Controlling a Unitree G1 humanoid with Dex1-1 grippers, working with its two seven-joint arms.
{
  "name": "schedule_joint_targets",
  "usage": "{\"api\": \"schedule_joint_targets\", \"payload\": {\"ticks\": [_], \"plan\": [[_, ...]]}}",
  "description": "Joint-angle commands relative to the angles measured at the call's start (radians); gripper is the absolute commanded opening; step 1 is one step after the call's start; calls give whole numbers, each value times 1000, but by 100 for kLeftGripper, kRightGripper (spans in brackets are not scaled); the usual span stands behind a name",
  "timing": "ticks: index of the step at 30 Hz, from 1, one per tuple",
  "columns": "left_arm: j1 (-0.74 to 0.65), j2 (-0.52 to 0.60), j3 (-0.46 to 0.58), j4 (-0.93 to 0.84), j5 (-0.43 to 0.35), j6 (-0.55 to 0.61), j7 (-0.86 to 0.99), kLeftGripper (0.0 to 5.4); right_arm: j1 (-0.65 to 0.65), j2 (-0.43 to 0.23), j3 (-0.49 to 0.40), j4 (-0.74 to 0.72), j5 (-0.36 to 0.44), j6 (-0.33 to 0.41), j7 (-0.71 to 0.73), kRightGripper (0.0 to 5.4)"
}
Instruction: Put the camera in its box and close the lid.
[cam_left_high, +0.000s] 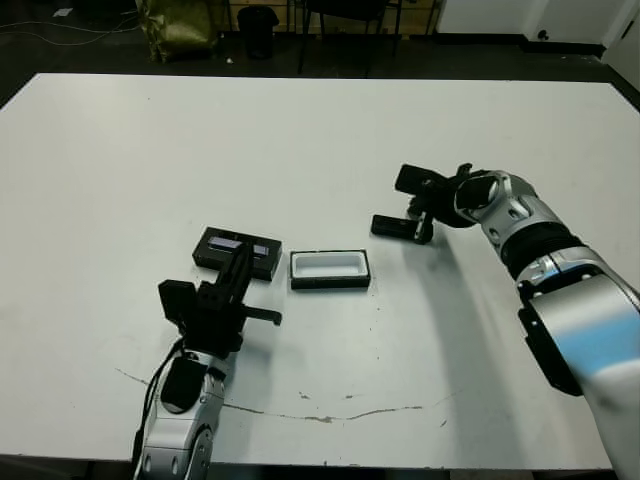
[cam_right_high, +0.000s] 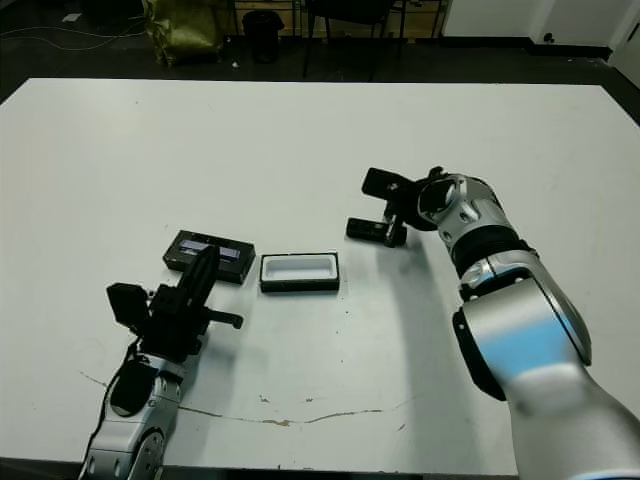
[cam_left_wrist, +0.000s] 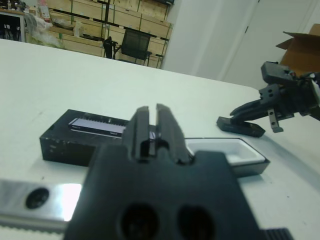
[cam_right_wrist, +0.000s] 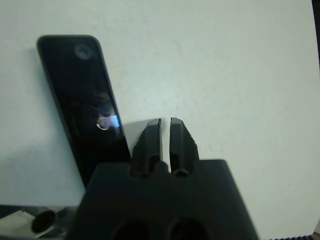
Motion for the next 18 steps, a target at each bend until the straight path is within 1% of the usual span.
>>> {"api": "schedule_joint_targets", "payload": {"ticks": [1, 6, 11, 13, 16, 18], "plan": [[11, 8, 4, 15, 12, 2, 7, 2, 29, -22, -1, -13, 10, -6, 37, 0], [14, 2, 5, 11, 8, 7, 11, 2, 62, -49, -8, -54, 29, -40, 68, 0], [11, 4, 10, 33, -3, -16, -5, 2, 95, -80, -9, -106, 48, -29, 122, 0], [10, 4, 9, 35, -3, -16, -4, 2, 114, -95, -3, -140, 44, -38, 132, 0], [12, 2, 8, 33, 0, -15, 1, 2, 146, -118, -11, -184, 61, -50, 165, 0], [12, 4, 8, 32, 3, -20, 0, 2, 165, -129, -19, -204, 77, -45, 184, 0]]}}
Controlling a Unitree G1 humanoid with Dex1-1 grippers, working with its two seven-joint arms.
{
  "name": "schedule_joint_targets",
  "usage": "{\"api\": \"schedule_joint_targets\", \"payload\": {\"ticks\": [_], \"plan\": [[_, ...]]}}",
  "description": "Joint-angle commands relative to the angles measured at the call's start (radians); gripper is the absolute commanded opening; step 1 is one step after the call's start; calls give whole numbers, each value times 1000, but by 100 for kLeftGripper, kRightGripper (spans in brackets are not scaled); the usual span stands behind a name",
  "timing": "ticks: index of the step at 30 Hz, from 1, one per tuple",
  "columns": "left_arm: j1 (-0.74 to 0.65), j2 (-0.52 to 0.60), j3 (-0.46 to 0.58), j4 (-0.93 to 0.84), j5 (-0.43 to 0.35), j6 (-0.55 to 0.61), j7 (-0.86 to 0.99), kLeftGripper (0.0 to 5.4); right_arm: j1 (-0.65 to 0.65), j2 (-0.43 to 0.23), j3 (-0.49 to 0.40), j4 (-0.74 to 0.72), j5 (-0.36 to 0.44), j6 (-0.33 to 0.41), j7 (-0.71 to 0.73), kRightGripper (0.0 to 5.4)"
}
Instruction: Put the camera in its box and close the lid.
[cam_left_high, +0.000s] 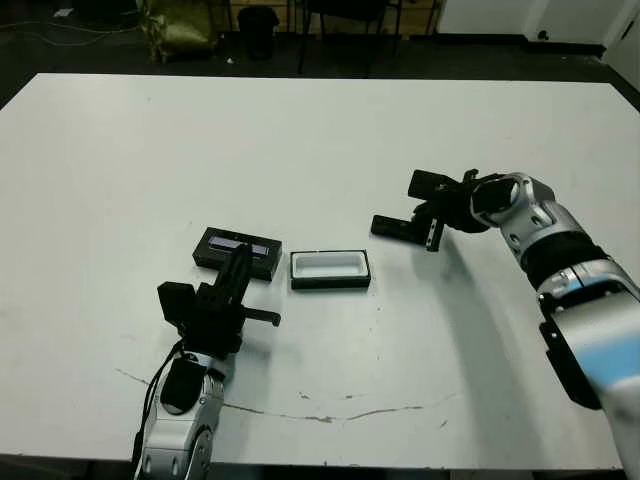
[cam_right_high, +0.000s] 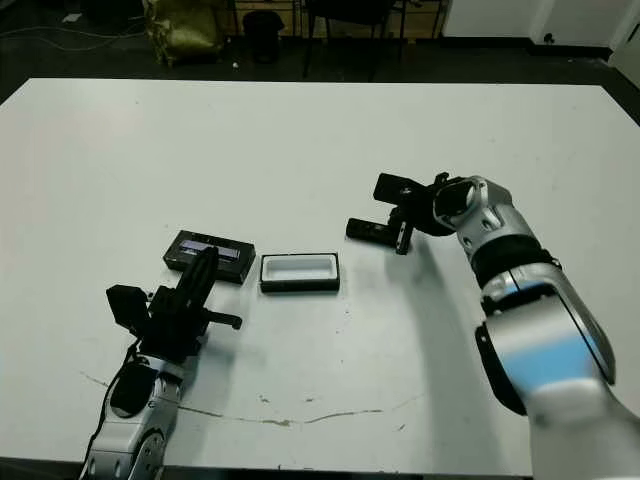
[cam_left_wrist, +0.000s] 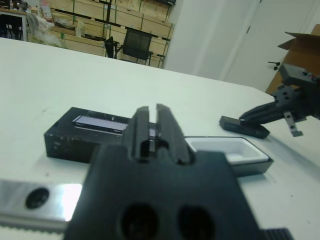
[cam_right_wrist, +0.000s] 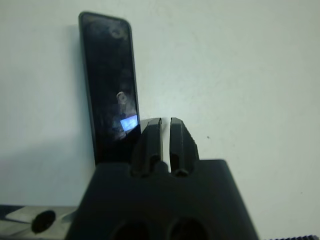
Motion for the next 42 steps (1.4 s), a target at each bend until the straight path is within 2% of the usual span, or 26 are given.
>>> {"api": "schedule_joint_targets", "payload": {"ticks": [1, 8, 14, 17, 22, 26, 29, 34, 42], "plan": [[12, 5, 3, 12, 5, 1, 3, 2, 58, -24, -5, -26, 21, 7, 40, 0], [12, 6, 1, 7, 9, 4, 7, 2, 122, -53, -5, -128, 47, 69, 80, 0], [12, 4, 0, 3, 7, 12, 8, 2, 181, -72, -20, -216, 94, 73, 118, 0], [10, 4, 0, 8, 8, 4, 6, 2, 200, -75, -27, -253, 122, 99, 145, 0], [13, 4, -1, 5, 10, 7, 10, 2, 240, -82, -36, -308, 166, 79, 185, 0], [10, 7, -1, 10, 5, 4, 2, 2, 277, -86, -36, -388, 191, 118, 207, 0], [9, 4, -1, 16, -6, -1, -5, 2, 298, -96, -28, -456, 193, 173, 223, 0], [9, 2, -2, 14, 3, 2, 5, 2, 323, -116, -13, -521, 194, 160, 235, 0], [12, 1, -6, 4, 8, 10, 14, 2, 349, -130, -5, -594, 193, 242, 223, 0]]}}
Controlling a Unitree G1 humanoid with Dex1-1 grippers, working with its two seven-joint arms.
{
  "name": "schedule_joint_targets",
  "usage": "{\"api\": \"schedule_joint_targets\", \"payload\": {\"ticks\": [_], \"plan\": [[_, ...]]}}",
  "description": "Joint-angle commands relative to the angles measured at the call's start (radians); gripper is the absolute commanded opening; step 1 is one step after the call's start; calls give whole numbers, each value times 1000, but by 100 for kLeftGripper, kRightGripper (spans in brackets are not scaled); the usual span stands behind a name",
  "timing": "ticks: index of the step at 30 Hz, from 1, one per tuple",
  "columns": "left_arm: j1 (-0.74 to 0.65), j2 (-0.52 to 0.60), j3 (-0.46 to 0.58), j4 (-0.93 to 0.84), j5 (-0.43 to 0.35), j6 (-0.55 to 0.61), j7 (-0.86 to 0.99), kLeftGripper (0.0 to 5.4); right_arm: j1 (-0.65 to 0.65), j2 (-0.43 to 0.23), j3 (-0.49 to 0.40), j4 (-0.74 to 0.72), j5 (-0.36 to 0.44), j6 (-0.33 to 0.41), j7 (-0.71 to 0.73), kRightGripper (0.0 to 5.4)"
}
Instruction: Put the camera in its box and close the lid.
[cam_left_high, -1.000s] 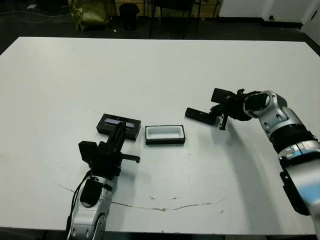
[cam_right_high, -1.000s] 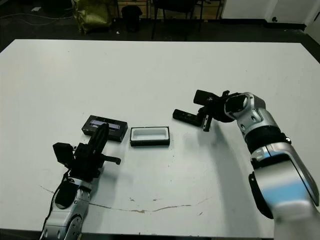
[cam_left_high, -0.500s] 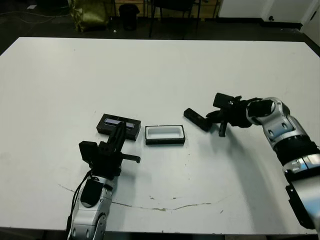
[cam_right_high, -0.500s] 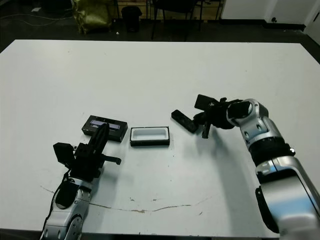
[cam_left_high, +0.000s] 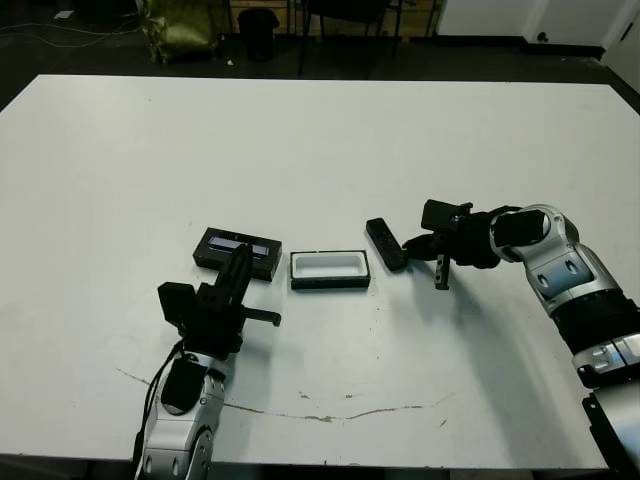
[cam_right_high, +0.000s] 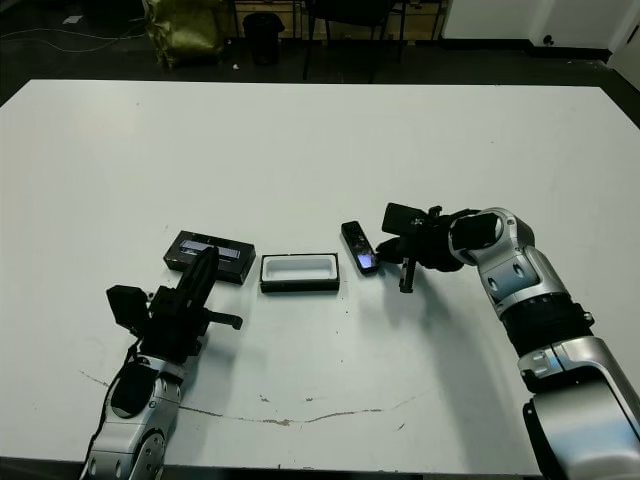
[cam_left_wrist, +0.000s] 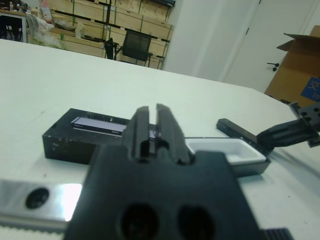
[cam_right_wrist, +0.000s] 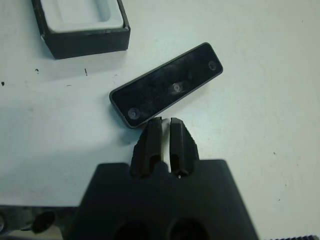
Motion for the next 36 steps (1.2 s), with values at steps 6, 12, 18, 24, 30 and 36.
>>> {"api": "schedule_joint_targets", "payload": {"ticks": [6, 12, 18, 24, 30, 36], "plan": [[10, 5, 3, 9, -1, 9, 1, 2, 71, -33, 22, -33, -112, 43, -176, 0], [15, 2, 5, 3, -6, 13, 4, 2, 98, -59, -8, 4, -171, 21, -347, 0], [18, 4, 6, 7, -5, 4, 1, 2, 149, -128, -34, -123, -217, -37, -425, 0], [18, 7, 8, 15, -4, 1, -4, 2, 306, -88, -217, -457, -10, -7, -432, 0], [20, 6, 5, 16, 2, -6, -4, 2, 553, 122, -382, -894, 344, 187, -536, 0], [21, 6, 9, 22, -6, -8, -6, 0, 705, 256, -439, -1134, 523, 347, -708, 35]]}}
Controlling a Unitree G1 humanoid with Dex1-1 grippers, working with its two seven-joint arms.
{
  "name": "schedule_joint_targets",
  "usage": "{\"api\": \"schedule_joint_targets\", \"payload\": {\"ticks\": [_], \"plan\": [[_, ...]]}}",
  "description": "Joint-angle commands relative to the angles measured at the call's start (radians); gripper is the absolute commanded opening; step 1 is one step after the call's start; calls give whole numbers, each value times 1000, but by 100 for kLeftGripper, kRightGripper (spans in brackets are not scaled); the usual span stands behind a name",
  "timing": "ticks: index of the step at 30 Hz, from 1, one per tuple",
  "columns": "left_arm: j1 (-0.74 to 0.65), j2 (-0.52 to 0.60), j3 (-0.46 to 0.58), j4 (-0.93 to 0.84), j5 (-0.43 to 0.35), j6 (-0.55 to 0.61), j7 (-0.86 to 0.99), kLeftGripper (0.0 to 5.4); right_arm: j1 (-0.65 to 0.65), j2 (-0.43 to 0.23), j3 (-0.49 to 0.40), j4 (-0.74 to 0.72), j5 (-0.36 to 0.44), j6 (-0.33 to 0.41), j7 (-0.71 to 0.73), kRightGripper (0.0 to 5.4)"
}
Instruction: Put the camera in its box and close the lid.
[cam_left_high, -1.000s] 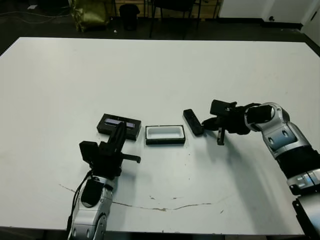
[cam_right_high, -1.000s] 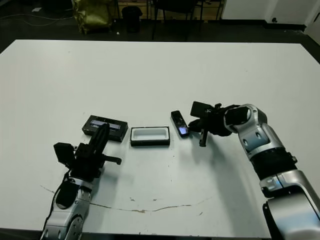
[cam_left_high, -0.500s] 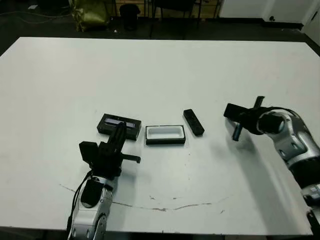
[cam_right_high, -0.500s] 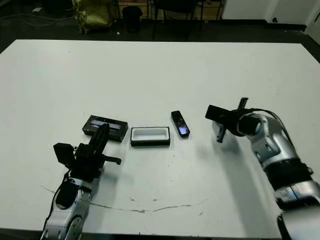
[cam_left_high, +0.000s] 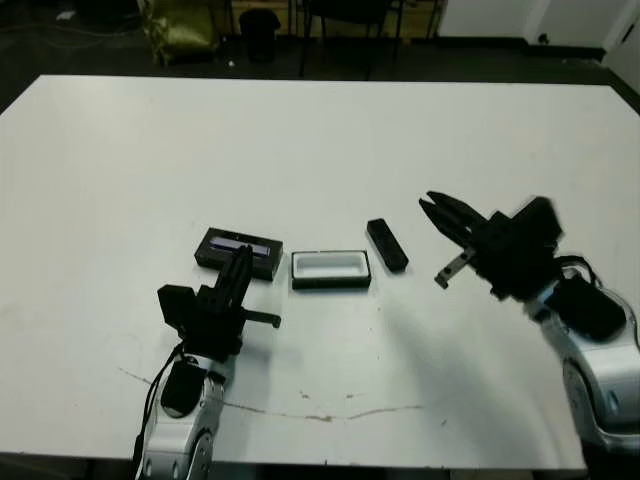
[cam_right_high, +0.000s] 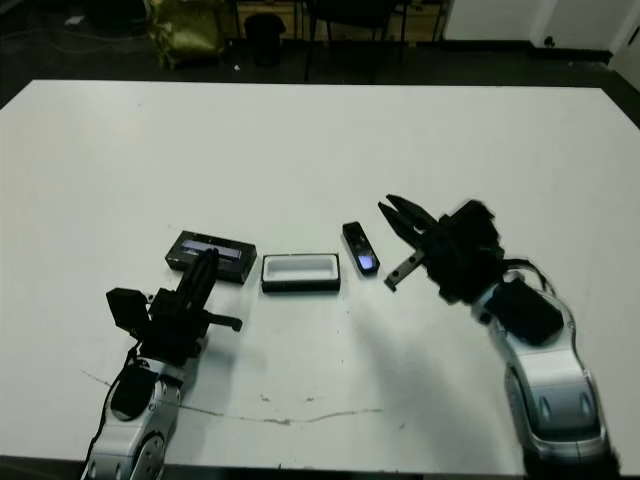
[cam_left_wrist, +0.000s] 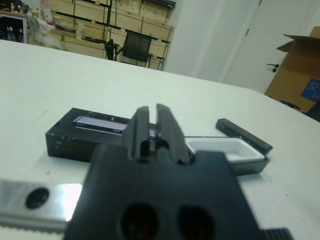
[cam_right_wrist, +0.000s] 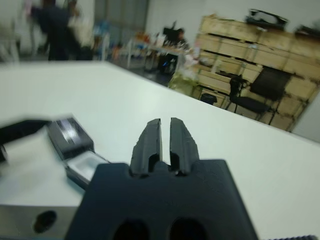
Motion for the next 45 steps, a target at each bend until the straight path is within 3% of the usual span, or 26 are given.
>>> {"api": "schedule_joint_targets", "payload": {"ticks": [1, 5, 11, 23, 27, 35, 45], "plan": [[12, 6, 5, 18, 11, 0, 5, 0, 72, 33, -5, -59, 22, 48, -73, 53], [16, 3, 3, 7, 16, 15, 14, 0, 115, 52, 55, -37, -45, 42, -149, 142], [11, 3, 0, 20, 19, -2, 11, 0, 132, 75, 154, 96, -182, -90, -212, 275], [13, 4, 0, 17, 19, 6, 11, 0, 47, 140, 225, 176, -276, -6, -298, 538], [15, 4, 0, 9, 16, 18, 13, 0, 16, 151, 236, 184, -298, 51, -312, 538], [15, 5, 0, 15, 15, 8, 10, 0, -37, 169, 216, 247, -298, 93, -314, 538], [15, 7, 0, 8, 14, 19, 13, 0, -87, 214, 184, 357, -283, 68, -319, 538]]}}
